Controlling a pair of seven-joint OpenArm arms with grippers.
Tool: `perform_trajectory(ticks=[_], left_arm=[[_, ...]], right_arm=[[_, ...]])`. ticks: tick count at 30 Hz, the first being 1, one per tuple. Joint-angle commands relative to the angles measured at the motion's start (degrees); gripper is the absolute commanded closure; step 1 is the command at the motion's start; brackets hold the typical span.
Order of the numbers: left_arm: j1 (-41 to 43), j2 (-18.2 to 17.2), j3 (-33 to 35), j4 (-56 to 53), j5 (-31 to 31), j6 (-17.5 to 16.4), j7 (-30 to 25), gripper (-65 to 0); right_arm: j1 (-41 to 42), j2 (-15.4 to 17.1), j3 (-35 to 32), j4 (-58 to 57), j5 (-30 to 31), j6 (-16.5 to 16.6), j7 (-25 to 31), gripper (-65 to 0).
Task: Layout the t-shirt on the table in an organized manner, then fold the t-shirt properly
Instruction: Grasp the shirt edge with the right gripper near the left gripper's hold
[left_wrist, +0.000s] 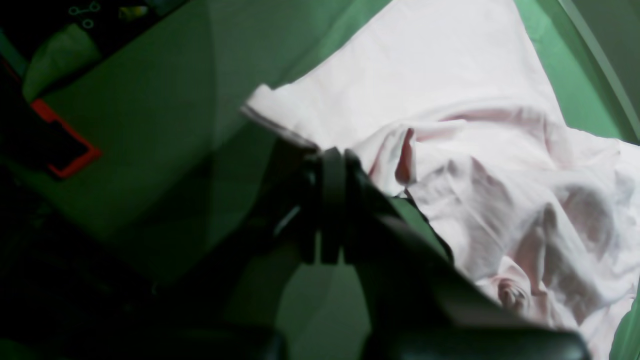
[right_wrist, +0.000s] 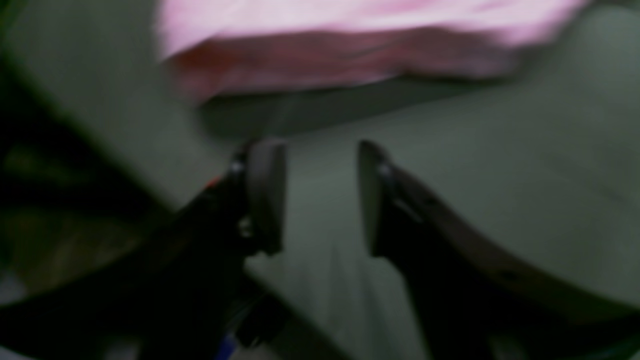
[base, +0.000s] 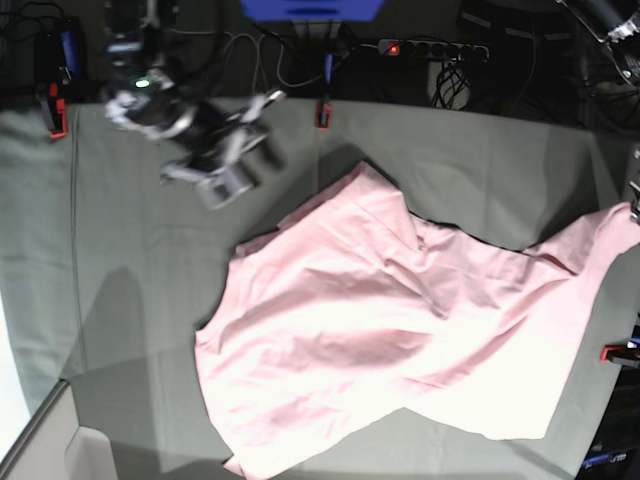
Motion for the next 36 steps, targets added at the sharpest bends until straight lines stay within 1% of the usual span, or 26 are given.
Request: perform_trajectory(ticks=[1,2,4,8,16,23,32,34,36], left_arm=[[-0.2,-1.1,-0.3,1.0,-0.8,-0.2,-1.0,0.0],[-0.2,-1.1,-0.3,1.0,-0.8,-0.2,-1.0,0.0],[-0.2,-1.1,-0.3,1.0,-0.8,-0.2,-1.0,0.0],[-0.1,-1.1,-0.4,1.0,-0.7,-0.2,-1.0,0.0],[1.0,-1.1,-0.3,1.6,-0.8,-0.2,-1.0,0.0],[1.5,-1.1,-0.4,1.6,-0.8,-0.2,-1.0,0.0],[2.4,-1.1,-0.3,1.7,-0.8,-0.2,-1.0,0.0],[2.4,-1.1,-0.3,1.7,-0.8,-0.2,-1.0,0.0],[2.3,-1.1,-0.3,1.7,-0.8,-0.2,-1.0,0.0]], right_arm=[[0.2,-1.2,-0.9,1.3,1.1,0.0,1.3,-35.1],[0.2,-2.5,-1.2,1.3,1.1,0.0,1.2,-37.8],[0.1,-4.9,-1.4,1.2,1.1,0.0,0.9,-40.3],[0.6,-8.1,-1.5,-0.7,1.0,0.0,1.3,-40.6],[7.0,-8.2,-6.3,-11.3,1.0,0.0,0.9,-40.6],[9.7,-8.2,-9.1,-15.0,1.0,0.0,0.9,-40.6],[16.4,-8.2,-8.9,-25.7,1.1,0.0,1.4,-40.1],[17.7,-8.2,-8.9,-27.3,1.1,0.0,1.5,-36.9],[19.1,-8.2,-8.9,-28.3,1.1,0.0,1.5,-31.4]])
